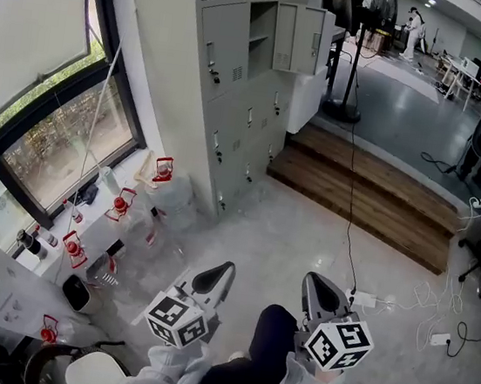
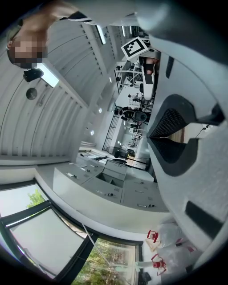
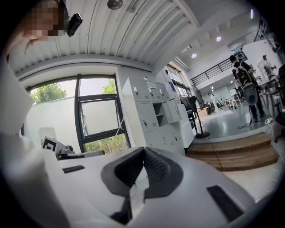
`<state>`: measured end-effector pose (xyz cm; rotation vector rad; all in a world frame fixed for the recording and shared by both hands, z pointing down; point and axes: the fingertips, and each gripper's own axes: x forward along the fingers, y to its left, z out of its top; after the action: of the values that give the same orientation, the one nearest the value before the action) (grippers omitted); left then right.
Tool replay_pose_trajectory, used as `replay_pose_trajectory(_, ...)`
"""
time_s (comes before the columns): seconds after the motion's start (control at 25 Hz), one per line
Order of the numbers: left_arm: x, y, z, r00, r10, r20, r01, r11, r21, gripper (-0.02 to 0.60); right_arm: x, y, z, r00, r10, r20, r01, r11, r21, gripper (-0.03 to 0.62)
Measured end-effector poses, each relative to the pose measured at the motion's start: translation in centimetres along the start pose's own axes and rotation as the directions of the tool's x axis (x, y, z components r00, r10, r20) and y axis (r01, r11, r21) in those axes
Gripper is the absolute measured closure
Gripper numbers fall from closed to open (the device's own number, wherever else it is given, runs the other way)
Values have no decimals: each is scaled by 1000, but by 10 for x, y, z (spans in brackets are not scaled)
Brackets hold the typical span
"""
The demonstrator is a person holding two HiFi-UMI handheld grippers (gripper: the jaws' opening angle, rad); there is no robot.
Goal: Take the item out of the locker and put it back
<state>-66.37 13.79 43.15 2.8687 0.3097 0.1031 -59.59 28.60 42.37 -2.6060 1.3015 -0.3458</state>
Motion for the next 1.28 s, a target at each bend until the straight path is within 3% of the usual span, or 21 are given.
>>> replay_pose_trajectory(0.44, 72, 59, -3, 999, 20, -25, -21, 999, -29, 572, 84, -41, -3, 999, 19, -40, -18, 999, 32, 594)
replay_pose_trajectory(0.68, 168, 100, 11, 999, 34, -13, -35, 999, -23, 572, 162, -112, 22, 999, 26, -40, -25, 999, 36, 594)
replay_pose_trajectory(0.92, 286, 144, 42, 998, 60, 7, -60, 998, -19, 572, 256, -192, 77, 998, 60, -36, -61, 998, -19, 594)
replay_pose_trajectory(0.96, 306, 151, 47, 998, 68, 13, -68, 998, -18, 572, 272, -206, 87, 997, 72, -32, -73, 997, -26, 578)
replay_pose_trajectory(1.04, 342, 162, 53, 996, 80, 26, -80, 997, -11, 572, 300, -233, 103, 995, 98, -24, -98, 995, -28, 469)
replay_pose_trajectory(1.28, 417, 186, 61, 993, 109, 38, -109, 994, -1, 572, 364, -290, 131, 990, 140, -13, -141, 990, -29, 323)
